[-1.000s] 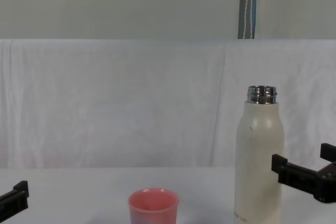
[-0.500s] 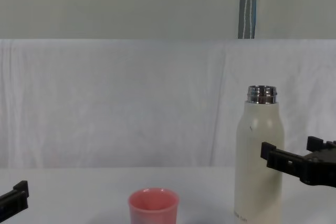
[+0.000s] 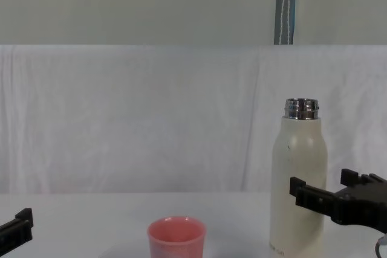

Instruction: Grasp the thermos with one hand and pour water into the cup lid.

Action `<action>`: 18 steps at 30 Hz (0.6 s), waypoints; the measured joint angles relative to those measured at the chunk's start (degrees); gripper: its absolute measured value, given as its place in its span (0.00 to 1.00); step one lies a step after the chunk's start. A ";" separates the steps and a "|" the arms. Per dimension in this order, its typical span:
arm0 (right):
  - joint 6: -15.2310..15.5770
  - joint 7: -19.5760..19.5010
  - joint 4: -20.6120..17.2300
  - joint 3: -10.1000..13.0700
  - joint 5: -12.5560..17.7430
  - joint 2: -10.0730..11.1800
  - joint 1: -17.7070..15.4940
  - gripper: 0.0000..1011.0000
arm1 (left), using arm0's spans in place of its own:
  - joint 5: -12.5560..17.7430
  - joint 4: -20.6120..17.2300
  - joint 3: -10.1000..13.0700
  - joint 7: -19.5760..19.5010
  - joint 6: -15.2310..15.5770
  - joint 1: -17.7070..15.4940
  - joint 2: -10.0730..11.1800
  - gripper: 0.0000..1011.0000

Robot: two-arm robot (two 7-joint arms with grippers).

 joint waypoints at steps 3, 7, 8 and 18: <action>-0.52 -0.09 1.11 -0.21 -0.39 -0.02 0.53 0.99 | 0.00 0.00 0.00 0.00 0.00 0.00 0.00 0.99; -1.08 -0.24 2.49 -0.43 -1.00 -0.15 1.23 0.99 | 0.00 0.00 0.00 0.00 0.00 0.00 0.00 0.99; -1.16 -0.26 2.78 -0.46 -1.10 -0.19 1.35 0.99 | 0.00 0.00 0.00 0.00 0.00 0.00 0.00 0.99; -2.02 -0.54 6.50 -0.75 -1.97 -1.28 3.92 0.99 | 0.00 0.00 0.00 0.00 0.00 0.00 0.00 0.99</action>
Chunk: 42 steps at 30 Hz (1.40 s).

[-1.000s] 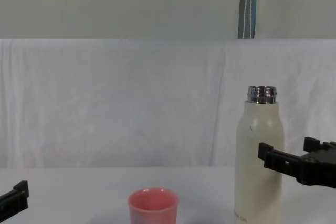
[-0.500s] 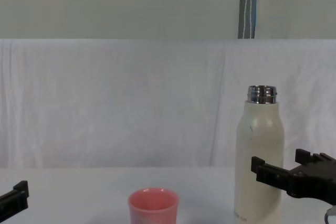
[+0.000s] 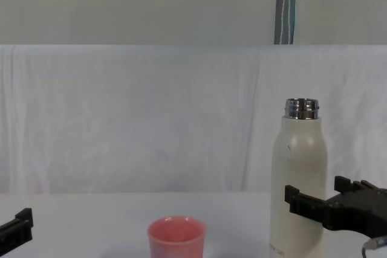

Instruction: Grasp the thermos with one hand and pour water into the cup lid.

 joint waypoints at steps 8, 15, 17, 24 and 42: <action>-0.67 -0.01 1.92 0.01 -0.29 -0.64 1.70 0.99 | 0.00 0.00 0.00 0.00 0.00 0.00 0.00 0.99; -0.99 0.11 3.60 -0.06 -0.64 -1.05 2.86 0.99 | 0.00 0.00 0.00 0.00 0.00 0.00 0.00 0.99; -1.08 0.23 4.13 -0.14 -0.75 -1.16 3.22 0.99 | 0.00 0.00 0.00 0.00 0.00 0.00 0.00 0.99; -1.28 0.45 5.61 -0.44 -1.01 -1.55 4.35 0.99 | 0.00 0.00 0.00 0.00 0.00 0.00 0.00 0.99; -1.91 0.77 9.53 -1.14 -1.46 -2.75 6.42 0.99 | 0.00 0.00 0.00 0.00 0.00 0.00 0.00 0.99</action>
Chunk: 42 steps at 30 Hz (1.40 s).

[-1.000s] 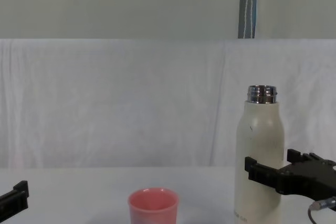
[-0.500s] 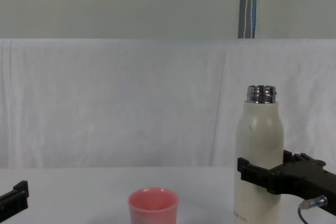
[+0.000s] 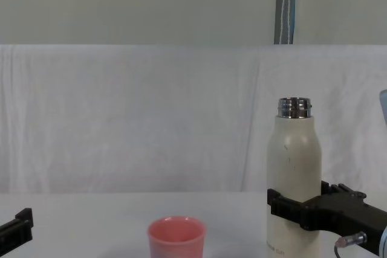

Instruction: Grasp the thermos with one hand and pour water into the cup lid.

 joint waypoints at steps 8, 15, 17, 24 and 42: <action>-0.05 -0.06 1.24 0.01 -0.13 -0.37 0.63 0.99 | 0.00 0.00 0.00 0.00 0.00 0.00 0.00 0.99; -0.03 -0.02 2.44 0.06 -0.16 -0.58 1.54 0.99 | 0.00 0.00 0.00 0.00 0.00 0.00 0.00 0.99; -0.07 0.01 2.87 0.08 -0.21 -0.65 1.93 0.99 | 0.00 0.00 0.00 0.00 0.00 0.00 0.00 0.99; -0.28 0.23 4.02 0.12 -0.25 -0.85 2.93 0.99 | 0.00 0.00 0.00 0.00 0.00 0.00 0.00 0.99; -0.38 0.47 4.36 0.16 -0.04 -0.95 3.23 0.94 | 0.00 0.00 0.00 0.00 0.00 0.00 0.00 0.99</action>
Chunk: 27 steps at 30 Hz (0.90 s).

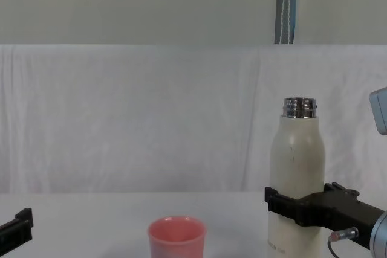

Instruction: Grasp the thermos with one hand and pour water into the cup lid.

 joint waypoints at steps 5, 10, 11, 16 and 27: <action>0.00 0.00 -0.02 0.00 0.00 0.02 -0.02 0.94 | 0.00 0.00 0.00 0.00 0.00 0.00 0.00 0.99; 0.01 0.00 -0.05 0.00 0.01 0.03 -0.05 0.94 | 0.00 0.00 0.00 0.00 0.00 0.00 0.00 0.99; 0.01 0.00 -0.05 0.00 0.01 0.03 -0.05 0.94 | 0.00 0.00 0.00 0.00 0.00 0.00 0.00 0.99; 0.04 0.00 -0.09 0.00 0.00 0.06 -0.05 0.94 | 0.00 0.00 0.00 0.00 0.00 0.00 0.00 0.99; 0.04 -0.01 -0.09 0.00 -0.01 0.06 -0.05 0.94 | 0.00 0.00 0.00 0.00 0.00 0.00 0.00 0.99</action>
